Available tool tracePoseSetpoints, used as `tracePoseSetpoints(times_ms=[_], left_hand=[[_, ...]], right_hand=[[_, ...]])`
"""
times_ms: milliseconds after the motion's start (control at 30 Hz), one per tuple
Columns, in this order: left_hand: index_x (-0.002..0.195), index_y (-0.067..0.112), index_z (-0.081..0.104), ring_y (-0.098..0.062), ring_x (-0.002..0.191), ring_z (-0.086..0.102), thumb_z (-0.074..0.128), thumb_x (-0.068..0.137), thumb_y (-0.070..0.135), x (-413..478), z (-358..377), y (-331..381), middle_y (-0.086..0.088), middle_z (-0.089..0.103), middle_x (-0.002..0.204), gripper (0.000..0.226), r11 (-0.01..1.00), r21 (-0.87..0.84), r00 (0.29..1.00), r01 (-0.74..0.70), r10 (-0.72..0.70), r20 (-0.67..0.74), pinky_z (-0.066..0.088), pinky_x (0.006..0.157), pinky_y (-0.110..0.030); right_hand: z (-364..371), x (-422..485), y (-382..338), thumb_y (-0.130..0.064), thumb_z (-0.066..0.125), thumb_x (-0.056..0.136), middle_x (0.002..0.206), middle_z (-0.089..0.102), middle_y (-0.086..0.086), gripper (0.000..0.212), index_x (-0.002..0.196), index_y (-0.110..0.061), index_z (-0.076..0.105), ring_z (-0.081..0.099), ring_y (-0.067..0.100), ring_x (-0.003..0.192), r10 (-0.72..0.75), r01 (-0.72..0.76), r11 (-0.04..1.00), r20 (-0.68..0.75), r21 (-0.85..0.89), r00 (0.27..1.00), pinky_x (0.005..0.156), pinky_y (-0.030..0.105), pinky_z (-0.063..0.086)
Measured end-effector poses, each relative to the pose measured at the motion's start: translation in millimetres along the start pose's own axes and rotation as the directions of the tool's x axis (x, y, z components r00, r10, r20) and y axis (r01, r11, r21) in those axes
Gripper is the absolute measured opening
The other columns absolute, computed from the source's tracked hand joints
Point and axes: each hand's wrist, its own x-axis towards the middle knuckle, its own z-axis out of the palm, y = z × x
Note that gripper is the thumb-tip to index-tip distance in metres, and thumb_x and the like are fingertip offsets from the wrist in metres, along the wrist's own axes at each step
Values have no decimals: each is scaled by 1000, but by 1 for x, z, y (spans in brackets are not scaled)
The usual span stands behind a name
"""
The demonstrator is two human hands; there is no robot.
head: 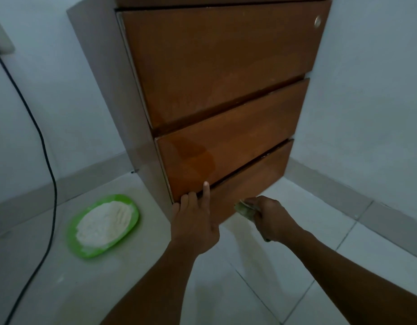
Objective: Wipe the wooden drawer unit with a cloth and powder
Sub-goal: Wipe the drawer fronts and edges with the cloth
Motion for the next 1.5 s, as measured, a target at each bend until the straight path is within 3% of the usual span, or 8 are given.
tracePoseSetpoints(times_ms=[167,367,733,1067,1167,1233,1400,1500], left_hand=[[156,18,-7,-28,103,41,44,79,58,6,-3,2,-11,43,118,101,1000,-6,1000,8,-8,0,35,86,-43],[157,20,-1,-28,102,43,40,79,55,8,-6,3,-10,47,115,94,998,-57,1000,25,-26,-4,36,86,-43],[154,13,-17,-35,100,45,37,83,51,1,1,13,-22,48,118,97,991,-77,994,107,-106,21,42,90,-47],[151,13,-26,-39,111,44,56,82,62,6,-6,23,-24,40,128,118,994,-63,984,93,-82,159,45,91,-49],[153,11,-18,-34,109,44,57,83,53,-3,-10,17,-19,41,126,112,992,-114,992,43,-29,120,47,88,-46],[156,8,-4,-30,111,43,56,84,45,-18,-7,7,-15,41,127,101,992,-128,998,2,7,68,48,88,-40],[148,-3,35,-38,127,50,35,82,31,-71,16,-21,-22,50,140,74,987,-143,996,-79,71,-58,48,101,-42],[150,-4,28,-39,143,35,41,83,29,-79,17,-26,-24,36,154,76,988,-143,997,-65,58,-58,28,114,-40]], right_hand=[[4,0,4,-8,53,95,113,70,1,36,128,-21,63,66,4,57,-47,50,998,-88,30,995,62,23,59],[-1,-14,9,2,51,92,94,68,3,43,129,-17,62,59,11,39,57,3,981,-306,192,950,41,21,52],[13,-21,10,2,49,93,107,62,1,42,128,-17,62,67,23,55,132,-52,958,-270,283,954,37,16,49],[-4,-15,4,1,52,92,103,62,-4,42,128,-18,63,59,5,58,34,93,963,-460,251,887,46,6,47],[2,-17,-1,8,55,88,115,67,2,46,127,-14,63,64,8,81,-110,213,965,-504,151,857,79,3,46],[13,-16,-5,12,55,84,125,66,7,51,128,-12,63,62,16,107,-232,303,951,-503,64,833,97,21,48],[56,-9,-36,10,54,82,134,61,8,53,131,-10,60,57,28,118,-534,525,842,-321,-123,782,94,43,50],[79,-4,-48,-18,47,95,135,61,3,38,131,-17,61,49,27,131,-657,605,744,-147,-282,739,104,46,43]])
